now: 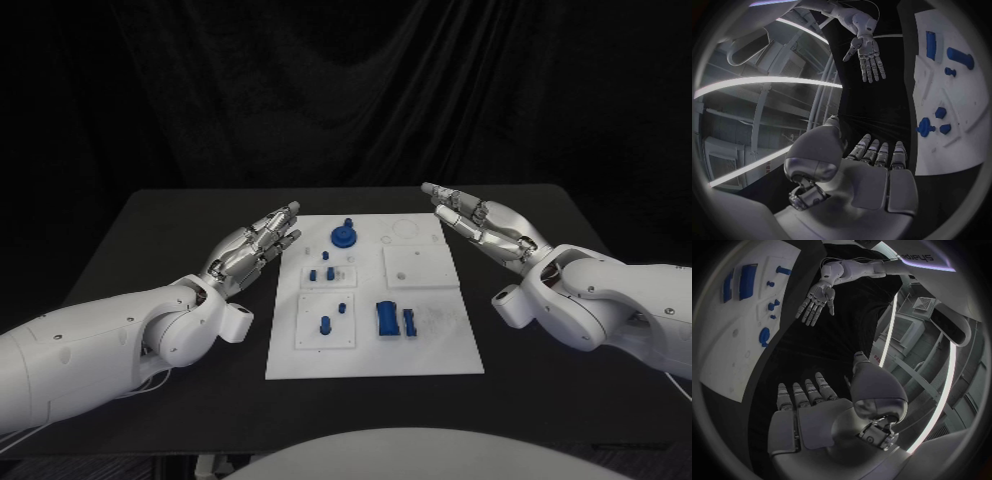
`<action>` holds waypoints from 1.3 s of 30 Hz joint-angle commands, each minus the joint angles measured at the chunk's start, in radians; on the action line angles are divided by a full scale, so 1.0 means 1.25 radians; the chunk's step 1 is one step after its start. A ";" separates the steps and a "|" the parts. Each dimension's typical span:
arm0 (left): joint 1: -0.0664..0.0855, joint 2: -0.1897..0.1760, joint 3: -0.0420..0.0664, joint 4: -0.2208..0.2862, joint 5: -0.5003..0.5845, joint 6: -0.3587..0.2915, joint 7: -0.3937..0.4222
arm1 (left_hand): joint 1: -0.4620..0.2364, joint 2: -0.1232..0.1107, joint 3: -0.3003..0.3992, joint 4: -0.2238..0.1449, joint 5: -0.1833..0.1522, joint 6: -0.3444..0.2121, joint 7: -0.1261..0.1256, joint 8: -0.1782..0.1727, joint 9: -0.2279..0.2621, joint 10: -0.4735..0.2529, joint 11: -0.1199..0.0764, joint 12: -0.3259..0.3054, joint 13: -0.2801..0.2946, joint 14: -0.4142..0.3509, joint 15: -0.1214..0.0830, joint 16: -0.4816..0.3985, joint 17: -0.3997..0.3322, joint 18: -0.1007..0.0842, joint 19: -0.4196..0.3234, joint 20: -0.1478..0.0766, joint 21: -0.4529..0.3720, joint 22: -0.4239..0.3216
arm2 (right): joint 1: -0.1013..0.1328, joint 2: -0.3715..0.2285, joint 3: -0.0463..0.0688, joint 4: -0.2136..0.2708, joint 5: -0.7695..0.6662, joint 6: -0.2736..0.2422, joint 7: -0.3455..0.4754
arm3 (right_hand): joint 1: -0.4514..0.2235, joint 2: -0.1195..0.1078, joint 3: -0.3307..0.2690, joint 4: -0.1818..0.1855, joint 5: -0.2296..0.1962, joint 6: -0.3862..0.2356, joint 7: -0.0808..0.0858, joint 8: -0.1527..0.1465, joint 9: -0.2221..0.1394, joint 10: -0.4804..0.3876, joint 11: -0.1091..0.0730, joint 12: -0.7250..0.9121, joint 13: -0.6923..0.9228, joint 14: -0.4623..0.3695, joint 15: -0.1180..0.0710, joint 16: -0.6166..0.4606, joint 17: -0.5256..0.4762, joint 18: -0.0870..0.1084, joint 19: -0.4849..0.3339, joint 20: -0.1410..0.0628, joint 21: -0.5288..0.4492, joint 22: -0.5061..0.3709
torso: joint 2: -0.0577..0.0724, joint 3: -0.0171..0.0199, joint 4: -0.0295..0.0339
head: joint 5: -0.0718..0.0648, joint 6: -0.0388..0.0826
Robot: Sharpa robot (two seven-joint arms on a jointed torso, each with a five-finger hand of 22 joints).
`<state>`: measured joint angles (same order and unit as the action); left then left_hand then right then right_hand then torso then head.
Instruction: Assemble the parts on the task board
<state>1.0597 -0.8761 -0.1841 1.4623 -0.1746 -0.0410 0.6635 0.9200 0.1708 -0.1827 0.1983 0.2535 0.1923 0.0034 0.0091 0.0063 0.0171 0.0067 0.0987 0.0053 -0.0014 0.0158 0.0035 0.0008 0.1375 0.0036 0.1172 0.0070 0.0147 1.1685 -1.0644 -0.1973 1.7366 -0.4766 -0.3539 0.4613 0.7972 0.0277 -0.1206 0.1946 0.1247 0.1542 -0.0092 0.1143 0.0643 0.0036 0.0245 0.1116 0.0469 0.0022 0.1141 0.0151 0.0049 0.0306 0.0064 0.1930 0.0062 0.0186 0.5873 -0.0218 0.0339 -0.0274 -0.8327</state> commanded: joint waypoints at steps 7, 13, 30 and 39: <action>-0.003 0.030 0.055 0.035 0.061 -0.250 -0.046 | -0.343 -0.063 0.069 -0.073 -0.094 -0.072 -0.003 -0.007 -0.005 -0.014 -0.005 -0.079 -0.004 0.001 -0.013 -0.003 -0.001 -0.050 -0.003 -0.094 -0.006 -0.012 | -0.056 0.132 0.091 -0.078 0.241 -0.214 0.028 | -0.297 -0.022 0.096 -0.073 -0.100 -0.056 0.007 -0.091 -0.051 -0.003 -0.020 -0.089 -0.038 -0.002 -0.091 -0.012 -0.004 -0.024 -0.005 -0.072 -0.005 -0.015 | -0.021 0.0104 -0.0162 | 0.013 0.107; -0.005 0.053 0.099 0.059 0.099 -0.410 -0.079 | -0.431 -0.080 0.087 -0.091 -0.119 -0.088 -0.003 -0.007 -0.005 -0.014 -0.005 -0.079 -0.004 0.001 -0.013 -0.003 -0.001 -0.110 -0.003 -0.094 -0.006 -0.012 | -0.084 0.202 0.140 -0.118 0.344 -0.301 0.042 | -0.374 -0.022 0.096 -0.094 -0.100 -0.123 0.007 -0.091 -0.051 -0.003 -0.020 -0.089 -0.038 -0.002 -0.091 -0.012 -0.004 -0.024 -0.005 -0.089 -0.005 -0.015 | -0.030 0.0153 -0.0239 | 0.019 0.162; -0.008 0.077 0.147 0.086 0.140 -0.583 -0.115 | -0.586 -0.137 0.146 -0.159 -0.203 -0.154 -0.003 -0.007 -0.005 -0.014 -0.005 -0.079 -0.004 0.001 -0.013 -0.003 -0.001 -0.110 -0.003 -0.094 -0.006 -0.012 | -0.095 0.227 0.158 -0.133 0.381 -0.333 0.047 | -0.507 -0.022 0.096 -0.156 -0.100 -0.123 0.007 -0.091 -0.051 -0.003 -0.020 -0.089 -0.038 -0.002 -0.091 -0.012 -0.004 -0.024 -0.005 -0.154 -0.005 -0.015 | -0.034 0.0174 -0.0272 | 0.022 0.186; -0.008 0.077 0.147 0.086 0.140 -0.583 -0.115 | -0.633 -0.137 0.146 -0.159 -0.203 -0.154 -0.003 -0.007 -0.005 -0.014 -0.005 -0.079 -0.004 0.001 -0.013 -0.003 -0.001 -0.110 -0.003 -0.094 -0.006 -0.012 | -0.095 0.227 0.158 -0.133 0.381 -0.333 0.047 | -0.548 -0.022 0.096 -0.156 -0.100 -0.123 0.007 -0.091 -0.051 -0.003 -0.020 -0.089 -0.038 -0.002 -0.091 -0.012 -0.004 -0.024 -0.005 -0.154 -0.005 -0.015 | -0.034 0.0174 -0.0272 | 0.022 0.186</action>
<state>1.0511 -0.7820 -0.0015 1.5670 -0.0082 -0.7485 0.5146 0.1739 0.0017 -0.0022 0.0067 0.0089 0.0072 -0.0001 0.0048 0.0013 0.0066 0.0032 0.0060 0.0011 -0.0014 0.0088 0.0036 0.0016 0.0211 0.0006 0.0070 0.0034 0.0015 1.0522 -0.7798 -0.0012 1.5697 -0.0027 -0.7536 0.5085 0.1565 0.0009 0.0003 0.0079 0.0068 0.0067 -0.0007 0.0056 0.0012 -0.0017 0.0052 0.0039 0.0017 0.0022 0.0071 0.0035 0.0015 0.0156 -0.0015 0.0099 0.0063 0.0011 0.5442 0.0000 0.0001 -0.0001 -0.5998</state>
